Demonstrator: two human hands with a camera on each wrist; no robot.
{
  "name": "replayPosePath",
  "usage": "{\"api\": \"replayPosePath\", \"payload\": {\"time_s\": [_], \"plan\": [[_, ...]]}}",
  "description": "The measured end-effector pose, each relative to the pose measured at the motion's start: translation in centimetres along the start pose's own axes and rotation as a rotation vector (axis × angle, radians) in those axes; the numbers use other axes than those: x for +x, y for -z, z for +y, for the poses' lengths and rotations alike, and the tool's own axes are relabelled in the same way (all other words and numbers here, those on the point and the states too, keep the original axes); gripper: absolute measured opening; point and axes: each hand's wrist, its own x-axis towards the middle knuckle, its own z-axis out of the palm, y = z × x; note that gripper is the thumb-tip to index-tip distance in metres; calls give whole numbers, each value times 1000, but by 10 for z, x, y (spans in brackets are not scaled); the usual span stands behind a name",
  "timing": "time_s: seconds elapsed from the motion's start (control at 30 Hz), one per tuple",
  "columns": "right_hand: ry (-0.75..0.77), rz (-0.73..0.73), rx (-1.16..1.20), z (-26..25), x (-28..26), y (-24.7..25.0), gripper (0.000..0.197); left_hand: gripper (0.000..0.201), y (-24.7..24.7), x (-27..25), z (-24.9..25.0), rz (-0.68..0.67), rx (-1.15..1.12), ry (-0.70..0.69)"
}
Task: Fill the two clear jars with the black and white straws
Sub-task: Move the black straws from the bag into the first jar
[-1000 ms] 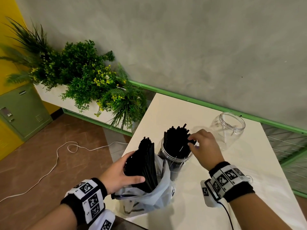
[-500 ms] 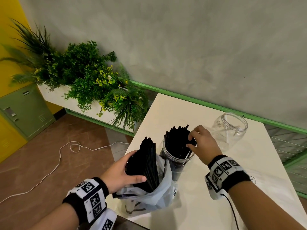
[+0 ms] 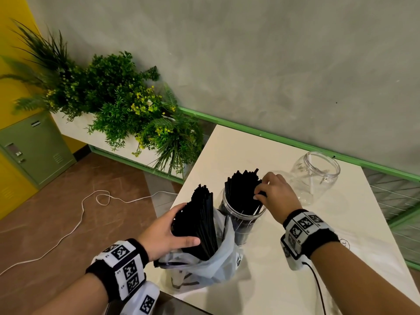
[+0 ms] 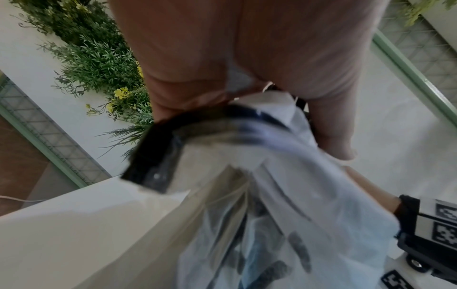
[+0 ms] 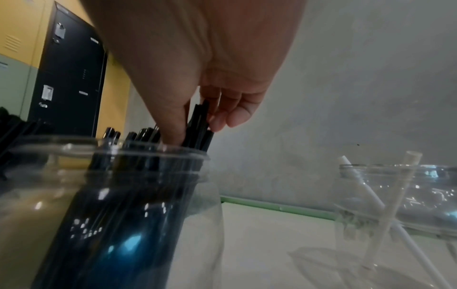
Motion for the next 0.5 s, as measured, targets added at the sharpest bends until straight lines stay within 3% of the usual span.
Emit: {"api": "replayPosePath", "payload": {"time_s": [0.13, 0.33, 0.4, 0.5], "plan": [[-37, -57, 130, 6, 11, 14, 6, 114, 0, 0, 1, 6, -3, -3], [-173, 224, 352, 2, 25, 38, 18, 107, 0, 0, 4, 18, 12, 1], [-197, 250, 394, 0, 29, 41, 23, 104, 0, 0, 4, 27, 13, 14], [-191, 192, 378, -2, 33, 34, 23, 115, 0, 0, 5, 16, 7, 20]]}}
